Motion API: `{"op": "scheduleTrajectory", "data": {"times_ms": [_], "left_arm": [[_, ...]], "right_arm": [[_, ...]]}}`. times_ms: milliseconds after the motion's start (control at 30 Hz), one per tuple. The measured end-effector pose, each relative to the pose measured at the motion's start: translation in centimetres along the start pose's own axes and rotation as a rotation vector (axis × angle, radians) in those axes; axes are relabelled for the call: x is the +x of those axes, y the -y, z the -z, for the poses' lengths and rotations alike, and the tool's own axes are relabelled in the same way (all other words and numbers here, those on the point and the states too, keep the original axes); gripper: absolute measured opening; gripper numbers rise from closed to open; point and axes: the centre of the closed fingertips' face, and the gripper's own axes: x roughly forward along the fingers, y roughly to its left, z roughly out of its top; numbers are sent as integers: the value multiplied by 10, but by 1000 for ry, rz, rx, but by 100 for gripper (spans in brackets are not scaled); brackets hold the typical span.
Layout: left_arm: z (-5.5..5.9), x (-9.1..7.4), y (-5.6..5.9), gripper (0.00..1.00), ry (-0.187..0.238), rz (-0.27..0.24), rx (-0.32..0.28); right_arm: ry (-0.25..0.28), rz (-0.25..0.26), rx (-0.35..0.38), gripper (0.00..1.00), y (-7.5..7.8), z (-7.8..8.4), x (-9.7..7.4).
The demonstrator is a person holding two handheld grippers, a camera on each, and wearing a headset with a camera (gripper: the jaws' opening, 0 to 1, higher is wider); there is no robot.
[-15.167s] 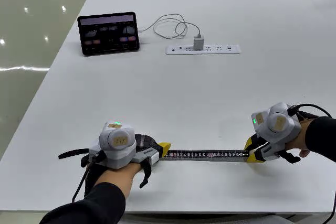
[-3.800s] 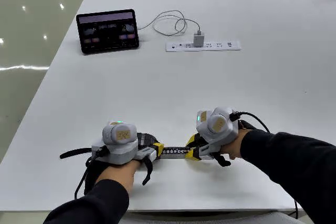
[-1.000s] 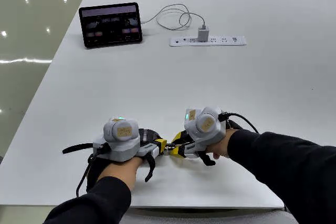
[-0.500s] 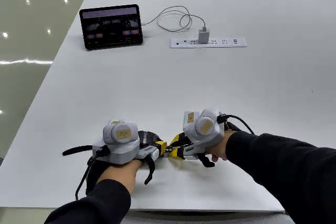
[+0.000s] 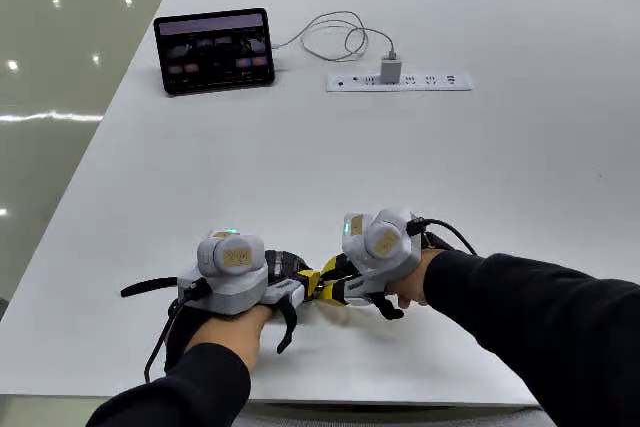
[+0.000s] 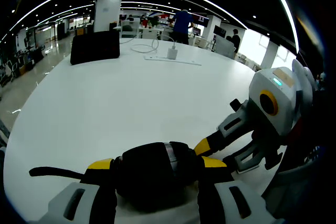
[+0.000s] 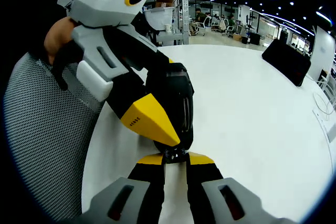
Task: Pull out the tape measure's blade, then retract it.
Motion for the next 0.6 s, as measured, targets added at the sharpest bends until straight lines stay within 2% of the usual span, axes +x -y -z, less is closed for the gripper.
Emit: {"op": "scheduleTrajectory", "data": {"times_ms": [67,600], "left_arm": [[0,0,0,58,-1,1,4],[0,0,0,58,1,2,0]], "right_arm": [[-11,-5,-11,11,0,0,1],[-1,-8,18,11,-1,2,0]]}}
